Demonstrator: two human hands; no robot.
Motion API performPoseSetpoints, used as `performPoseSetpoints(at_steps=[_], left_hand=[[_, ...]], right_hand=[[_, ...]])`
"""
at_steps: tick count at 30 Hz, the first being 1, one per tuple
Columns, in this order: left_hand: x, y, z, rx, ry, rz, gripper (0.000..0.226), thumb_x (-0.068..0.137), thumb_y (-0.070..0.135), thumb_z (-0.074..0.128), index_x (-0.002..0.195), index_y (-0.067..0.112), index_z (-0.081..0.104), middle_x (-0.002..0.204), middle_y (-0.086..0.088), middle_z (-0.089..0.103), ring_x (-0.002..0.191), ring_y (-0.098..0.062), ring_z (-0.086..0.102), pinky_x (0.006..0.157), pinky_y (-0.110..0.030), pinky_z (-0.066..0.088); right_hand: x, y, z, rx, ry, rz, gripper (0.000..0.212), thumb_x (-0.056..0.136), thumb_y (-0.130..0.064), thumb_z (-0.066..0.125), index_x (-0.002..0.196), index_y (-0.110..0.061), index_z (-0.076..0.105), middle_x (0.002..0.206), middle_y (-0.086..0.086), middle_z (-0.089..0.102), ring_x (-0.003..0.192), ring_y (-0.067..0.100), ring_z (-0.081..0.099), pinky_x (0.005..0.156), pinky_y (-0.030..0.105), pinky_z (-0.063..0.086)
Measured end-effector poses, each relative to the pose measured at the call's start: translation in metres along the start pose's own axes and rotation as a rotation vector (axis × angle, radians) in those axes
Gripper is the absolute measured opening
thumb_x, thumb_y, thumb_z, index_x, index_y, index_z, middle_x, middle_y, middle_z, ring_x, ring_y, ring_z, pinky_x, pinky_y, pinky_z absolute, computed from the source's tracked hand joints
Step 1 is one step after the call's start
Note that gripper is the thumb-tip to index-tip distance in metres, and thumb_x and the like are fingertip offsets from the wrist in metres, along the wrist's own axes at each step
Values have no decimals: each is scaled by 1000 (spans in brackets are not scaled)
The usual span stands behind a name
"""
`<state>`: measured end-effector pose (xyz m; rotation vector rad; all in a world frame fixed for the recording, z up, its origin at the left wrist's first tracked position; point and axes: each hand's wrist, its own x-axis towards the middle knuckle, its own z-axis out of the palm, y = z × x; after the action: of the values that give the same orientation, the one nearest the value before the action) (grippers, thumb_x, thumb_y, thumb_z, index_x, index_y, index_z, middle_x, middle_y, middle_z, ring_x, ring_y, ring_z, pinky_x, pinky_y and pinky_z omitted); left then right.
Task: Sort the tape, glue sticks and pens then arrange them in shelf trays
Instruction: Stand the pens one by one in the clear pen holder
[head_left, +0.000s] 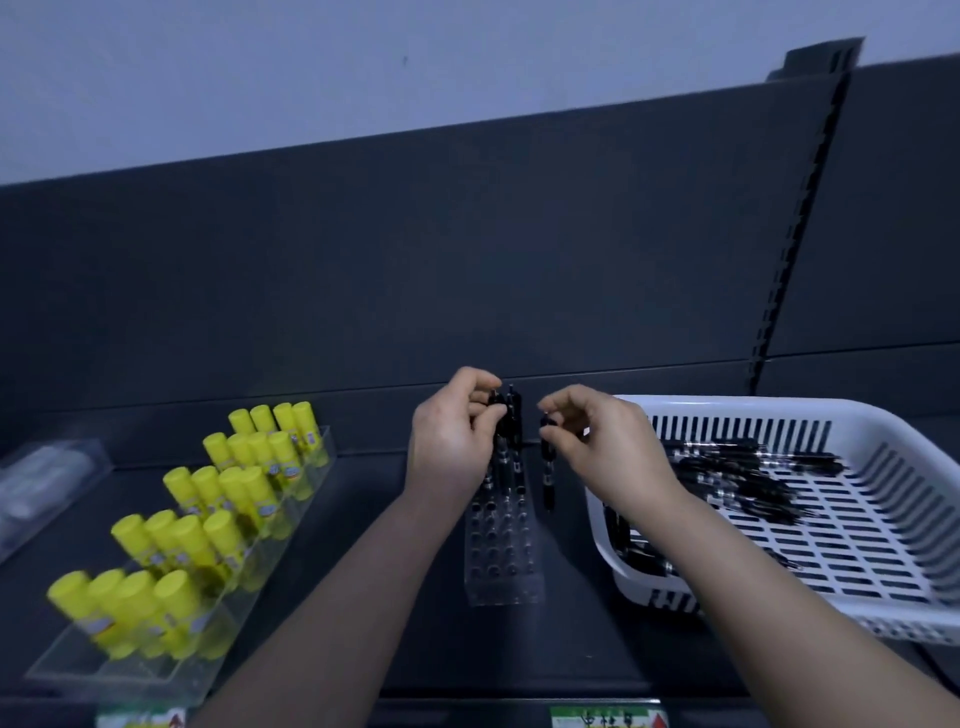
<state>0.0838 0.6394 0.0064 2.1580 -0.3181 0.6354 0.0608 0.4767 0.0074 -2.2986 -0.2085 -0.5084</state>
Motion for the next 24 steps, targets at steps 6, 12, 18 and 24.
performPoseSetpoints(at_steps=[6,12,18,24], left_hand=[[0,-12,10,158,-48,17,15,85,19,68,98,22,64,84,9,64,84,-4,57,77,-24,49],[-7,-21,12,438,20,154,14,78,30,75,91,24,72,81,11,68,89,-17,53,73,-33,39],[-5,-26,10,462,31,171,15,81,34,71,95,29,74,86,12,65,93,-16,50,74,-30,32],[-7,-30,0,289,69,79,30,88,25,64,118,24,67,101,7,67,96,-18,51,77,-35,44]], right_hand=[[2,2,0,12,17,29,18,82,-21,72,97,-27,68,82,-14,66,78,4,62,78,23,50],[6,-1,3,51,59,11,17,82,-19,72,97,-26,69,81,-16,65,77,2,62,77,21,50],[12,-4,15,83,76,-11,16,82,-18,72,97,-23,69,80,-15,64,76,3,61,78,25,52],[19,-7,24,67,68,-37,17,83,-18,71,99,-22,68,86,-10,67,82,6,63,81,28,52]])
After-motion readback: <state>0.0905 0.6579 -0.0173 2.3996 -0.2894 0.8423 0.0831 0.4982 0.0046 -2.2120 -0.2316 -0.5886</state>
